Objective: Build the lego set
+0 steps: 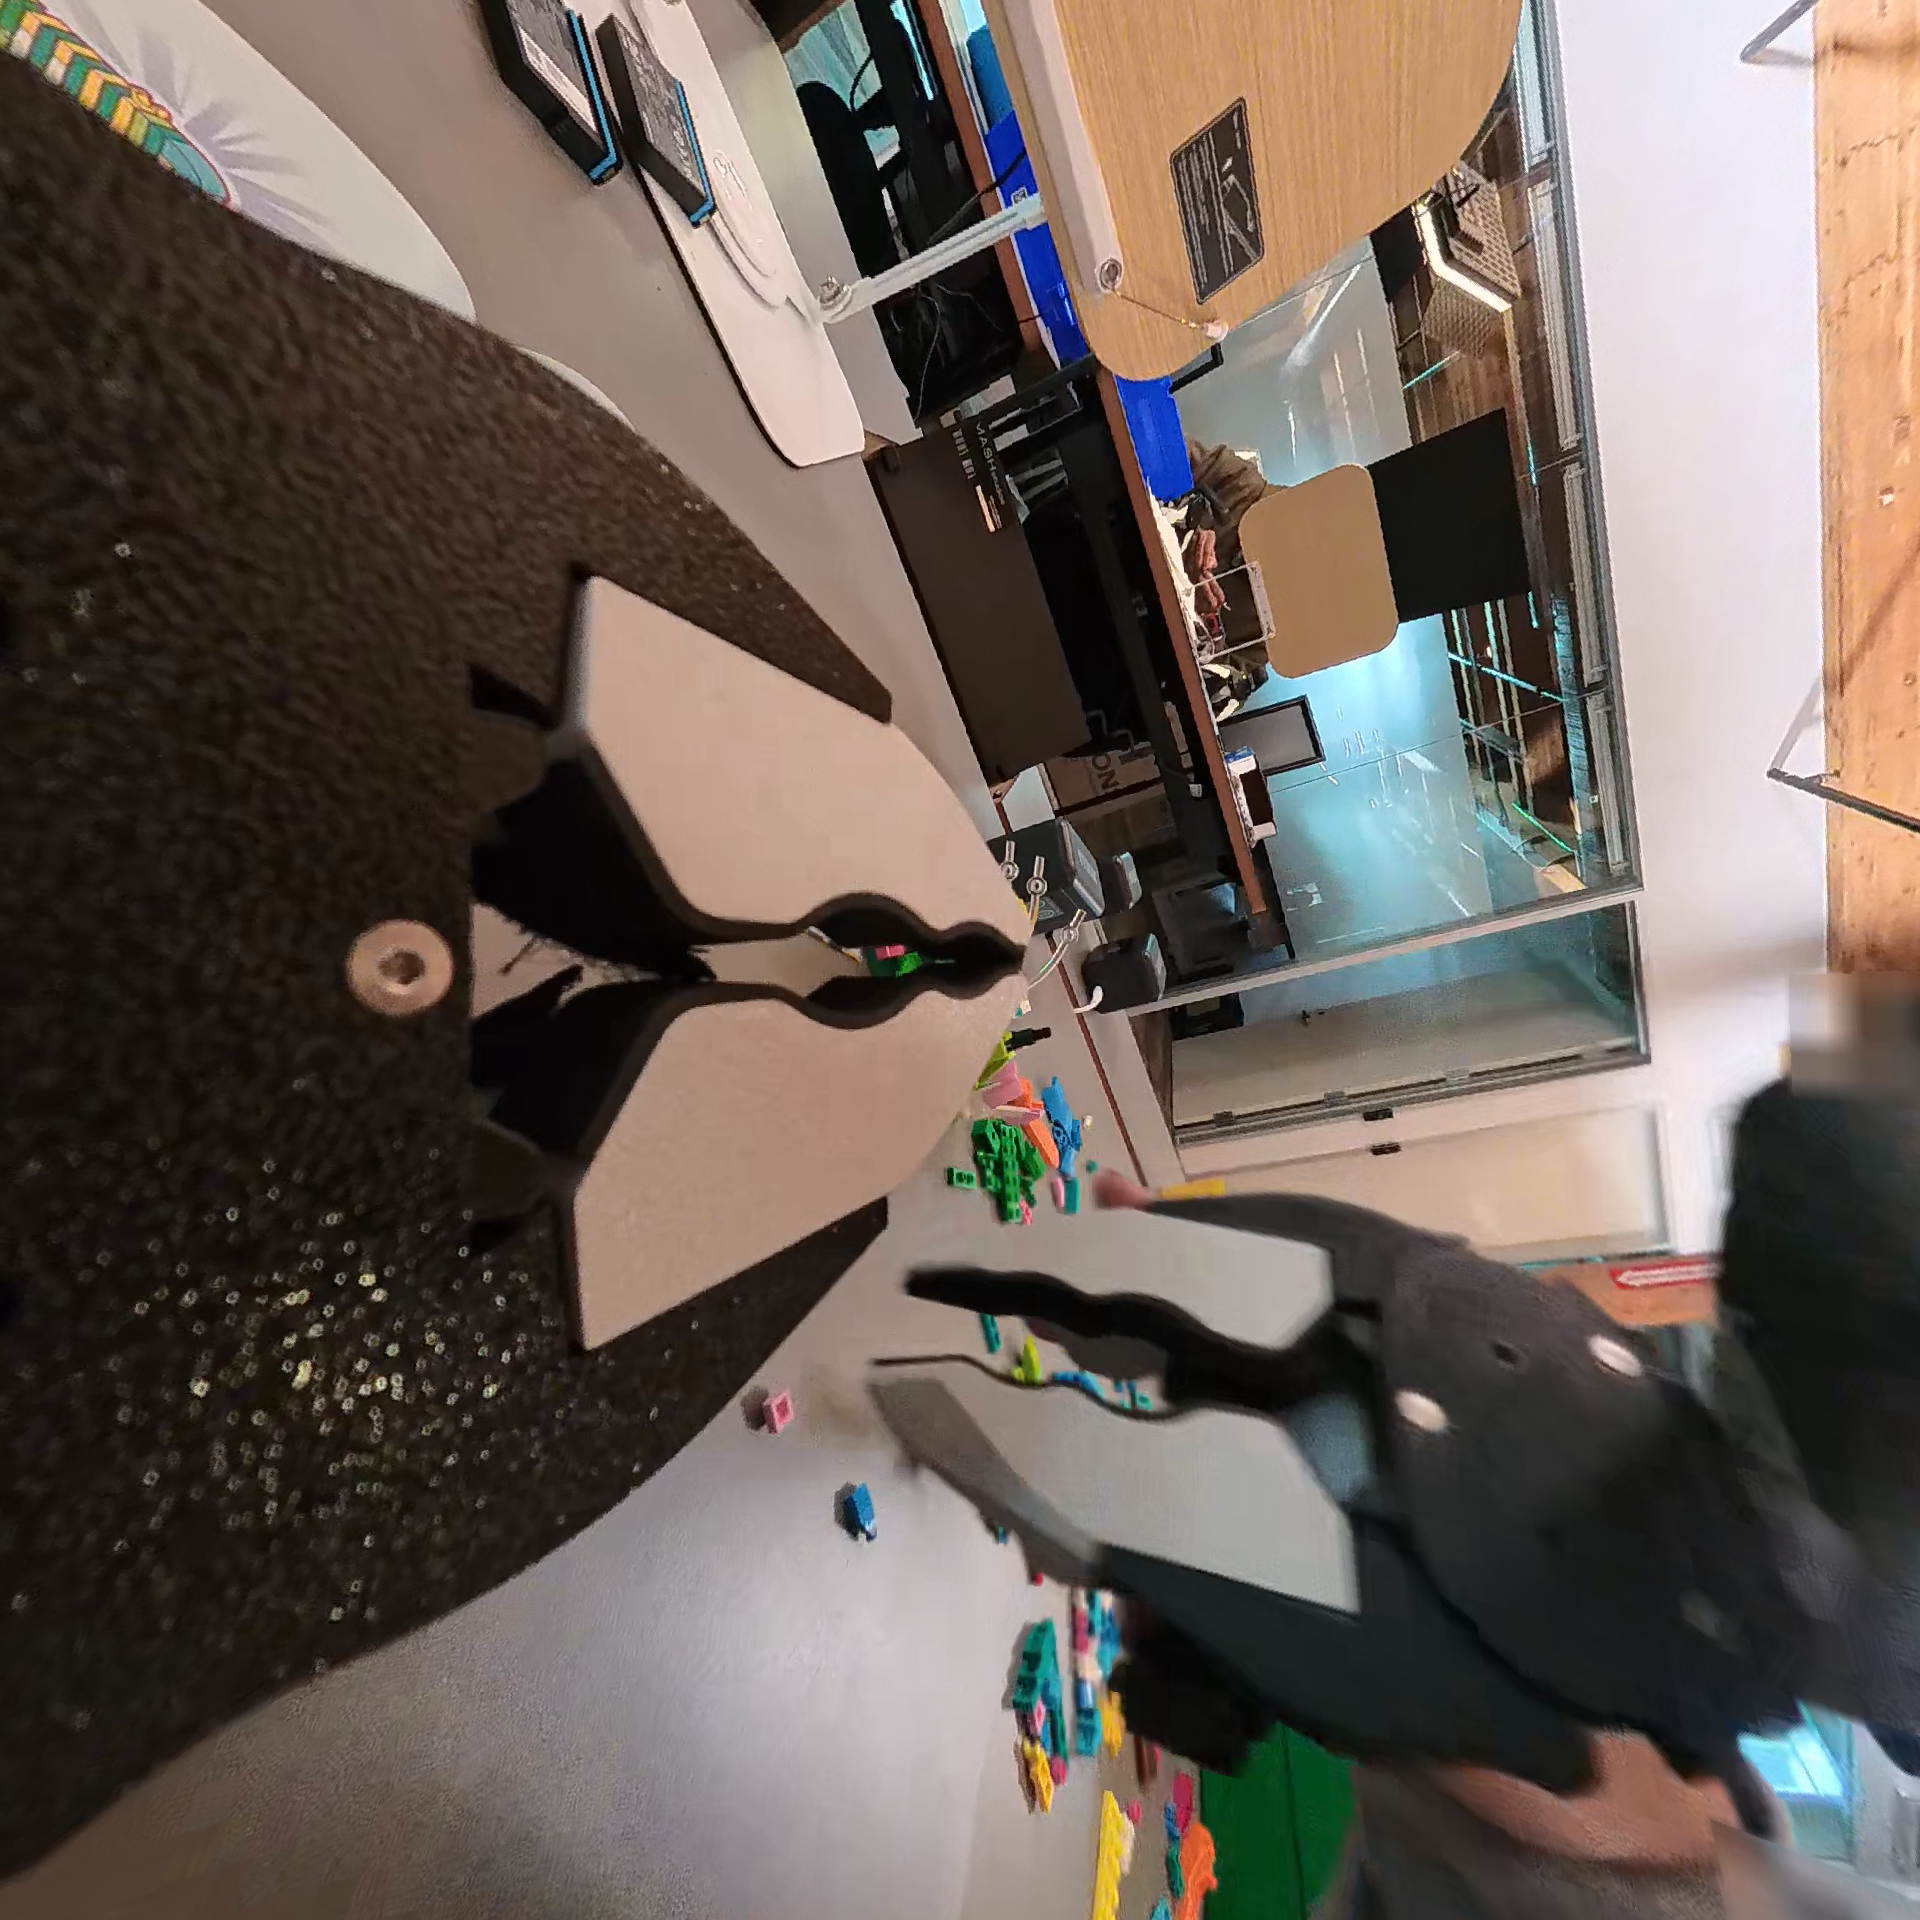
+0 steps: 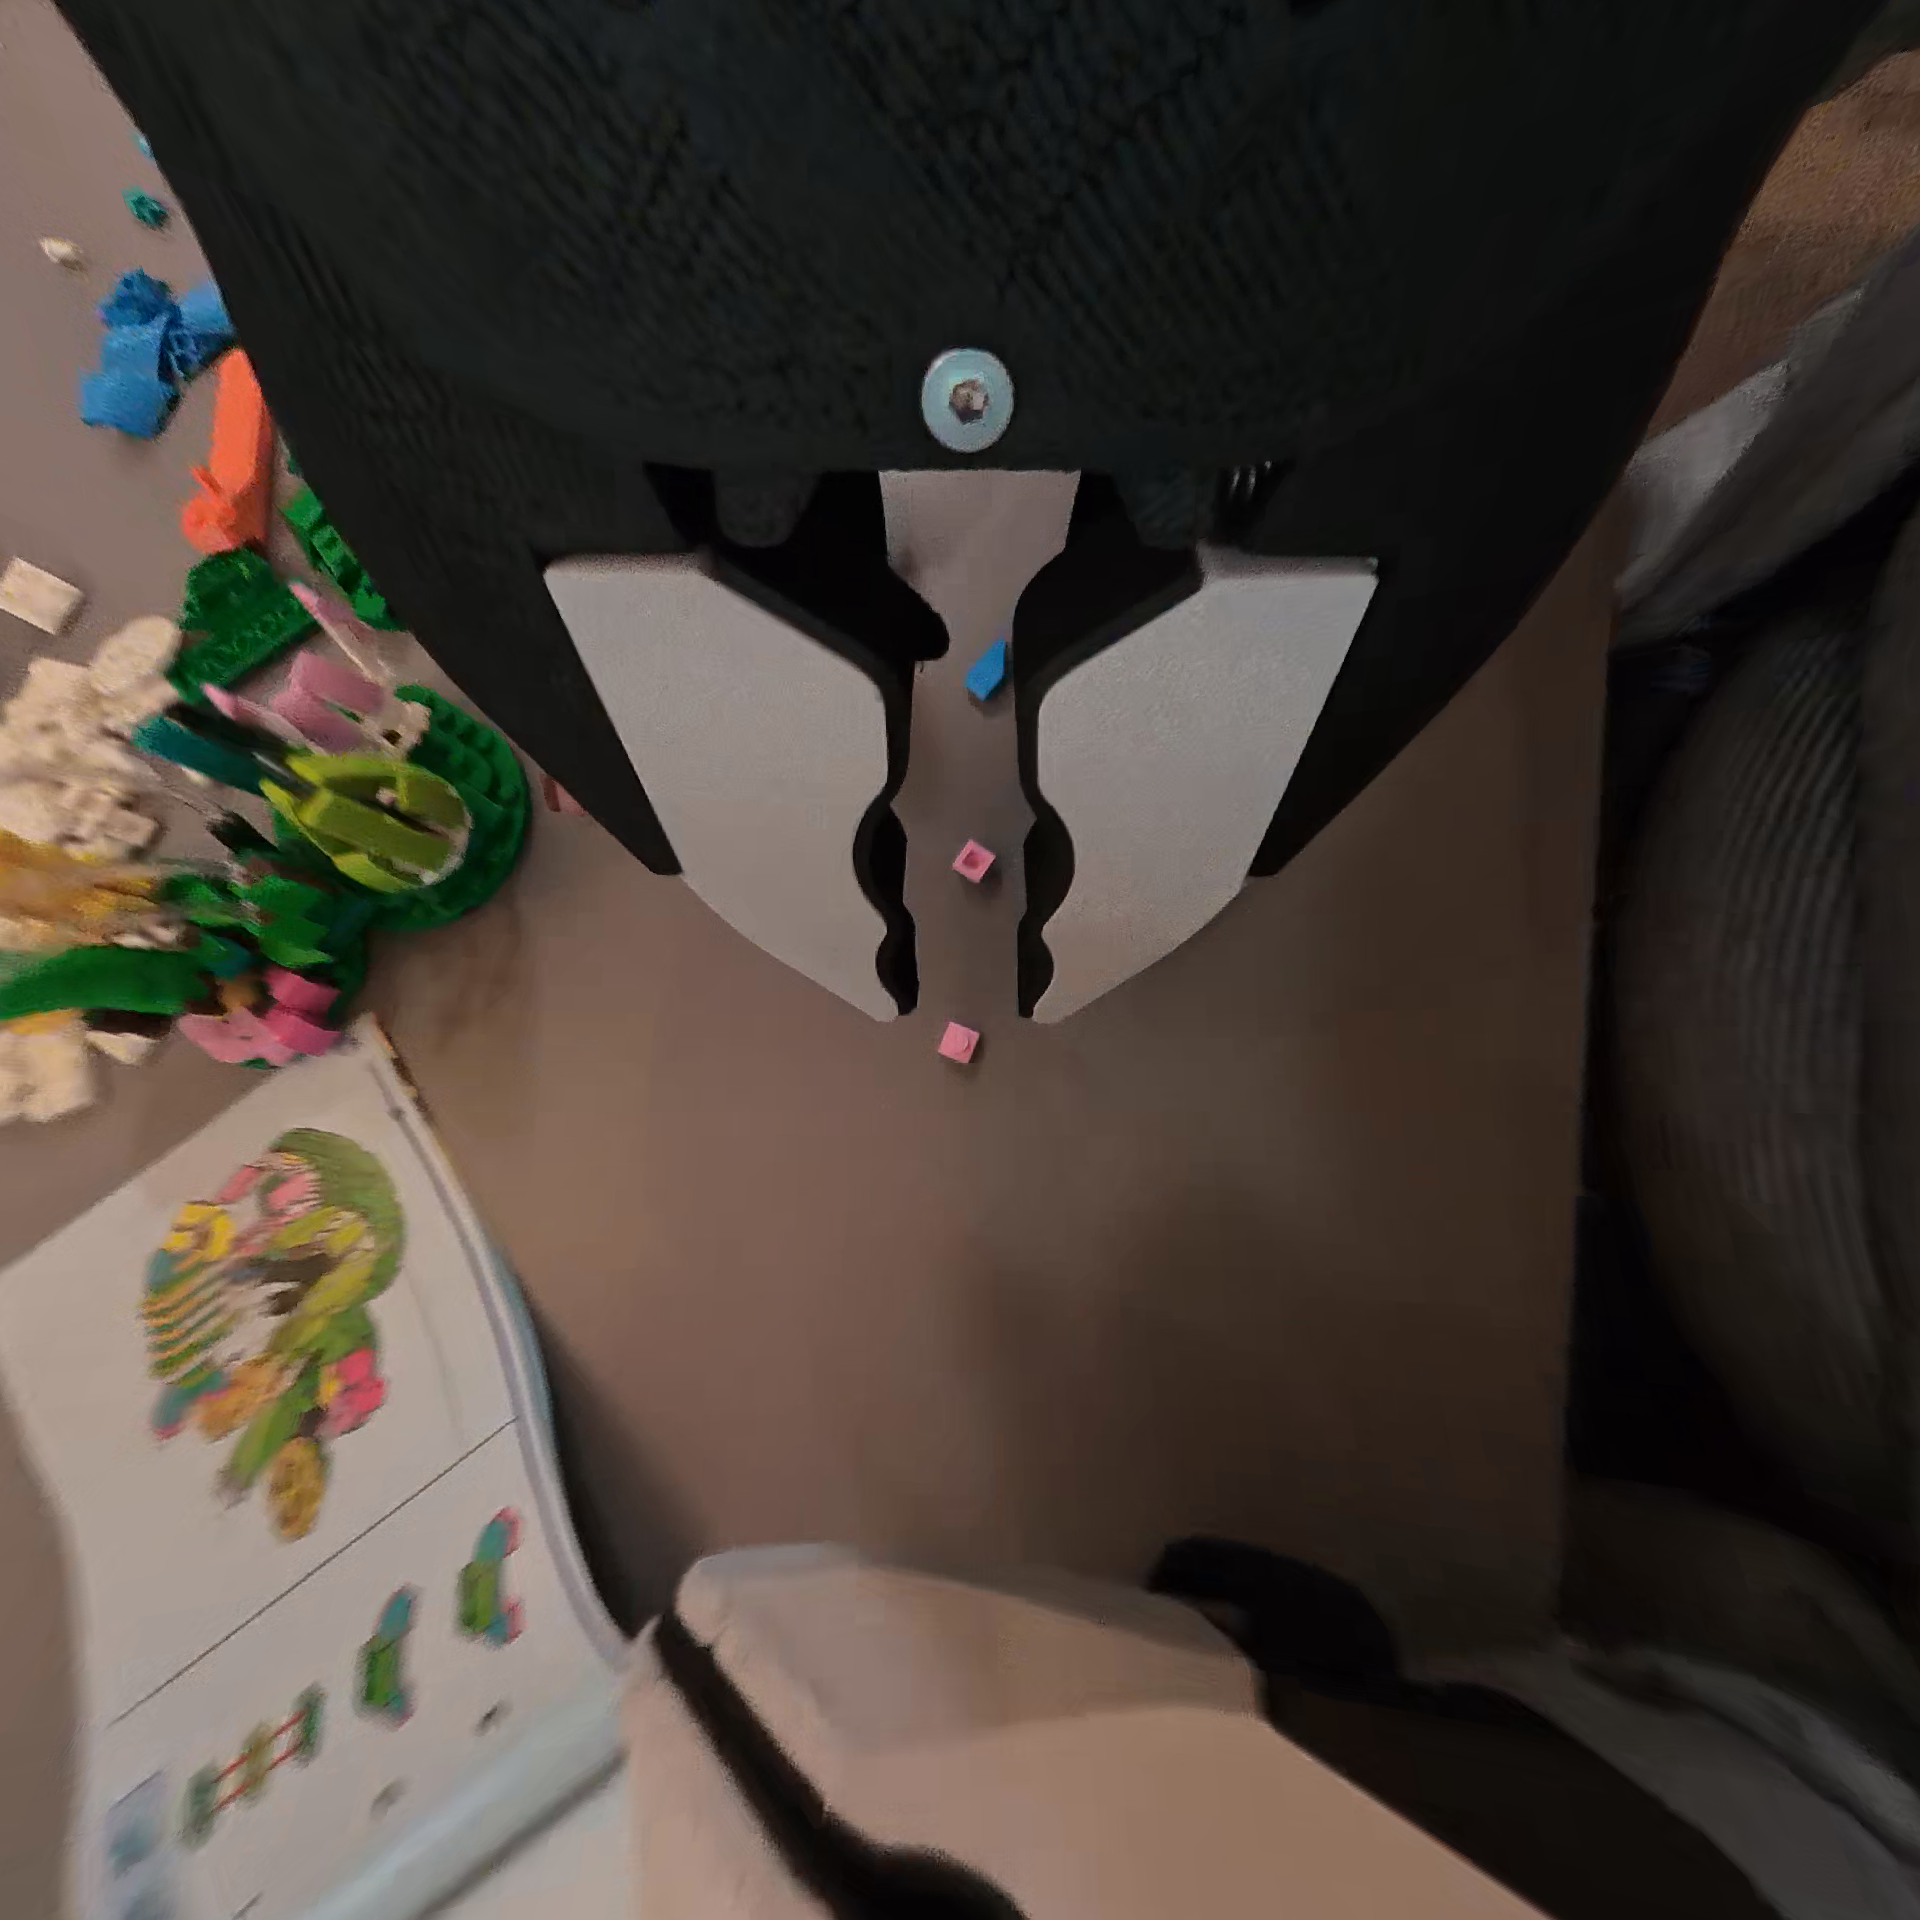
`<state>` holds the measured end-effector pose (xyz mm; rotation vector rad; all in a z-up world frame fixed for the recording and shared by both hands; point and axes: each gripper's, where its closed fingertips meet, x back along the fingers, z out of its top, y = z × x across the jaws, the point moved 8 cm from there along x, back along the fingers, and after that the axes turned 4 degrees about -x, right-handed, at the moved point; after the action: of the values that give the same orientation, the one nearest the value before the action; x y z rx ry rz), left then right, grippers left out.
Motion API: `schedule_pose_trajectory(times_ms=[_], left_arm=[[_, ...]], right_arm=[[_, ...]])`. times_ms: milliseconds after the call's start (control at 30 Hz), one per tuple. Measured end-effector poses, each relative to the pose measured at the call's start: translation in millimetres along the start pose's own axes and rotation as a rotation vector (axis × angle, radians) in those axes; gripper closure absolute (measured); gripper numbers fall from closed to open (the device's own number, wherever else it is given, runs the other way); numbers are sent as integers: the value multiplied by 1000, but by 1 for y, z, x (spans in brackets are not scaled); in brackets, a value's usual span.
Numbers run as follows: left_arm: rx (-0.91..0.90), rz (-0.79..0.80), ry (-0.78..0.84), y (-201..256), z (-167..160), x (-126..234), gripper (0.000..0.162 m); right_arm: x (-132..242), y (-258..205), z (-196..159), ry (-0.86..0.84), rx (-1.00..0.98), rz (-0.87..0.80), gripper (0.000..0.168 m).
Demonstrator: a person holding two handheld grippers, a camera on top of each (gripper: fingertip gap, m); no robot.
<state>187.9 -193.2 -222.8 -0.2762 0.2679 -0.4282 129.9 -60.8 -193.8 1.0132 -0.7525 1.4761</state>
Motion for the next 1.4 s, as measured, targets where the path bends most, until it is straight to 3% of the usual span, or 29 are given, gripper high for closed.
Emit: schedule_pose_trajectory(times_ms=[133,300,467,667,1000,1400], left_arm=[[-22,-15,-14,2,0,-1,162],[-51,-27,-38,5,-1,-2,162],[-55,-28,-42,4,-1,-1,162],[-57,-30,-46,4,0,-1,162],[-48,-29,-36,2,1,2,162],[-54,-33,-38,2,1,2,162]], right_arm=[[48,5,-32,135,-120,-117,151],[94,27,-107,189,-372,-327,152],[111,52,-193,242,-558,-444,151],[117,61,-269,139,-801,-632,149],[121,47,-309,120,-1203,-749,149],[136,30,-321,149,-1324,-808,151]])
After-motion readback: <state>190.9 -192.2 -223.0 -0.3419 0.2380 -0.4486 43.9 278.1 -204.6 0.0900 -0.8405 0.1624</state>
